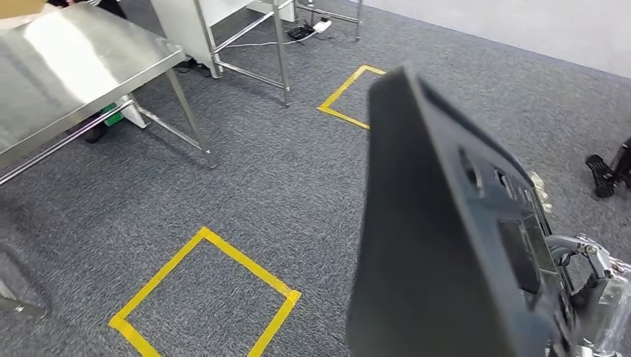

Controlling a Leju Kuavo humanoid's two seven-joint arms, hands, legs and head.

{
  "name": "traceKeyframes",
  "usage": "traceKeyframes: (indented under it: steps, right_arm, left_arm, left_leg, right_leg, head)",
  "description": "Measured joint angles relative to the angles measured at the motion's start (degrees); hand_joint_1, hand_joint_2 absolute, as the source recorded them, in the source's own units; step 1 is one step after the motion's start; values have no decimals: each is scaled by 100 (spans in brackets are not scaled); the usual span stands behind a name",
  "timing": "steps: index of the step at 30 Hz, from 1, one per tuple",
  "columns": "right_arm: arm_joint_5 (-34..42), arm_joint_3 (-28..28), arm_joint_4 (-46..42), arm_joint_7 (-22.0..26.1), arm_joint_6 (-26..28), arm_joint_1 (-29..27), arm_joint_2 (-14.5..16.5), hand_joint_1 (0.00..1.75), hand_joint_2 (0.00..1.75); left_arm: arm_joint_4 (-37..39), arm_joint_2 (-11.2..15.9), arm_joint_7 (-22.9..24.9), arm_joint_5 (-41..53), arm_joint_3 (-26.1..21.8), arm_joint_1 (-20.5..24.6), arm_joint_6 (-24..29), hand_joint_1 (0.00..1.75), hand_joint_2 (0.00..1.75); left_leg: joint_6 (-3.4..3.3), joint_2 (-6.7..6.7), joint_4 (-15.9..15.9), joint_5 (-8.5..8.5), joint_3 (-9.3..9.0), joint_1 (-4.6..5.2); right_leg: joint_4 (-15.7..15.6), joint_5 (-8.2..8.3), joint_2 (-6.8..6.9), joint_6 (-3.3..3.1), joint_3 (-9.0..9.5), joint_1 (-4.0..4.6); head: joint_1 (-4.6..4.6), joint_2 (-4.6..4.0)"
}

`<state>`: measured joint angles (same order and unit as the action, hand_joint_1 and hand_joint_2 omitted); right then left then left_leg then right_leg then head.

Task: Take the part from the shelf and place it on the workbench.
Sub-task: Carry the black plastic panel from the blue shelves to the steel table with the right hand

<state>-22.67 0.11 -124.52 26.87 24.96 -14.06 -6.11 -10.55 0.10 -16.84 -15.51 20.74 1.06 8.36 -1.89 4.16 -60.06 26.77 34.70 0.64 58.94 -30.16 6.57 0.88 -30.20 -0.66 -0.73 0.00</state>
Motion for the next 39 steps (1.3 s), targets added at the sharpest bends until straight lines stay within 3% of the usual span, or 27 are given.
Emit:
traceKeyframes:
  steps: [1, 3, 5, 7, 9, 10, 11, 12, 14, 16, 18, 20, 22, 23, 25, 26, 27, 29, 31, 33, 34, 36, 38, 39]
  right_arm:
    - [-13, 26, 11, -7, -27, 47, 8, 175, 175]
    - [-21, 85, 35, -10, -93, 141, 23, 175, 175]
    - [-23, 144, 63, -8, -143, 223, 34, 175, 175]
    - [-19, 180, 99, -5, -160, 262, 37, 175, 175]
    - [-13, 201, 144, -3, -160, 267, 42, 175, 175]
    - [-13, 208, 167, -3, -160, 270, 45, 175, 175]
    - [-13, 213, 186, -3, -160, 277, 47, 175, 175]
    - [-13, 217, 201, -3, -160, 287, 48, 175, 175]
    - [-6, 231, 230, -1, -162, 319, 49, 175, 175]
    - [6, 243, 267, 3, -165, 347, 51, 175, 175]
    - [24, 258, 306, 24, -180, 386, 53, 175, 175]
    - [53, 274, 343, 82, -218, 445, 56, 175, 175]
    - [80, 275, 378, 144, -258, 507, 56, 175, 175]
    - [90, 274, 402, 162, -276, 546, 56, 175, 175]
    - [104, 273, 466, 177, -324, 650, 56, 175, 175]
    - [112, 273, 500, 178, -348, 700, 56, 175, 175]
    - [118, 273, 526, 178, -368, 738, 57, 175, 175]
    - [132, 273, 561, 178, -385, 783, 58, 175, 175]
    - [139, 270, 582, 179, -398, 822, 56, 175, 175]
    - [141, 269, 601, 181, -403, 856, 58, 175, 175]
    - [142, 267, 609, 182, -404, 870, 59, 175, 175]
    - [159, 254, 622, 196, -388, 879, 56, 175, 175]
    - [218, 222, 643, 227, -351, 847, 45, 175, 175]
    - [254, 204, 655, 244, -334, 821, 41, 175, 175]
  left_arm:
    - [0, 9, -4, -7, -6, 9, 30, 0, 175]
    - [1, 28, -11, -33, -27, -2, 98, 0, 175]
    - [3, 40, -26, -64, -55, -13, 145, 0, 175]
    - [3, 45, -37, -79, -76, 1, 164, 0, 175]
    - [3, 48, -38, -81, -86, 8, 174, 0, 175]
    - [3, 45, -38, -82, -87, 0, 176, 0, 175]
    - [3, 42, -38, -82, -88, -9, 179, 0, 175]
    - [3, 38, -38, -82, -90, -17, 182, 0, 175]
    - [4, 42, -38, -83, -95, -21, 198, 0, 175]
    - [5, 53, -34, -89, -108, -26, 228, 0, 175]
    - [11, 48, -19, -121, -133, -53, 293, 0, 175]
    - [21, 7, 42, -188, -167, -76, 424, 0, 175]
    - [27, -60, 128, -260, -210, -66, 558, 0, 175]
    - [29, -93, 168, -290, -237, -58, 607, 0, 175]
    - [34, -160, 216, -343, -292, -65, 673, 0, 175]
    - [38, -193, 237, -362, -315, -78, 700, 0, 175]
    - [40, -217, 251, -379, -332, -93, 719, 0, 175]
    - [43, -245, 278, -392, -357, -102, 745, 0, 175]
    - [43, -251, 294, -395, -382, -93, 757, 0, 175]
    - [46, -257, 302, -399, -408, -99, 764, 0, 175]
    - [49, -265, 303, -404, -417, -114, 772, 0, 175]
    - [54, -280, 305, -419, -431, -120, 811, 0, 175]
    - [55, -297, 307, -434, -449, -106, 857, 0, 175]
    - [56, -307, 309, -438, -458, -100, 873, 0, 175]
  left_leg:
    - [-15, 18, 65, 15, -21, 33]
    - [-59, -130, 130, -15, -44, 34]
    - [-122, -277, 238, -76, -125, -5]
    - [-160, -434, 282, -110, -159, -27]
    - [-164, -624, 276, -110, -151, -29]
    - [-162, -723, 271, -109, -153, -31]
    - [-154, -821, 260, -105, -158, -40]
    - [-137, -920, 240, -94, -162, -54]
    - [-73, -1093, 177, -59, -144, -68]
    - [-5, -1218, 137, -51, -88, -62]
    - [36, -1315, 130, -66, -37, -69]
    - [70, -1095, -18, 25, 43, -58]
    - [108, -682, -528, 297, 308, -50]
    - [124, -561, -883, 453, 505, -60]
    - [138, -473, -1327, 559, 770, -79]
    - [135, -446, -1284, 471, 762, -82]
    - [122, -398, -1036, 304, 638, -81]
    - [75, -166, -333, -4, 257, -55]
    - [27, -11, 38, -88, 68, -5]
    - [-26, -111, 85, -77, 73, 34]
    - [-58, -184, 131, -98, 43, 25]
    - [-124, -324, 236, -157, -39, -21]
    - [-160, -477, 274, -189, -66, -54]
    - [-162, -567, 274, -189, -61, -57]
  right_leg:
    - [-8, -10, 62, 24, 12, 5]
    - [-29, -32, 156, 80, 60, 5]
    - [137, -141, -80, 98, 25, 5]
    - [737, -400, -476, 63, -262, -5]
    - [1391, -607, -617, 64, -624, -10]
    - [1483, -591, -630, 100, -701, -15]
    - [1333, -469, -643, 159, -662, -24]
    - [968, -269, -685, 231, -518, -41]
    - [252, 41, -899, 300, -215, -80]
    - [32, 112, -1045, 238, -115, -84]
    - [33, 127, -967, 156, -112, -90]
    - [18, 129, -831, 77, -95, -114]
    - [11, 115, -671, -7, -79, -97]
    - [12, 106, -583, -38, -78, -81]
    - [12, 86, -408, -62, -76, -57]
    - [13, 76, -325, -71, -69, -53]
    - [12, 65, -247, -73, -56, -51]
    - [10, 35, -108, -53, -19, -27]
    - [3, 7, 10, -2, 9, -2]
    - [-32, -6, 133, 61, 52, 3]
    - [-33, -19, 113, 93, 72, 0]
    - [196, -143, -195, 123, -7, -2]
    - [874, -411, -550, 106, -358, -15]
    - [1241, -528, -608, 110, -563, -18]
  head:
    - [3, 0]
    - [1, 0]
    - [7, 0]
    - [37, 0]
    - [60, 0]
    - [63, 0]
    - [63, 0]
    - [64, 0]
    - [81, 0]
    - [102, 0]
    - [98, 0]
    - [66, 0]
    - [24, 0]
    - [5, 0]
    - [3, 0]
    - [1, 0]
    - [1, 0]
    - [1, 0]
    - [7, 0]
    - [9, 1]
    - [9, 1]
    - [30, 1]
    - [62, 0]
    - [70, 0]
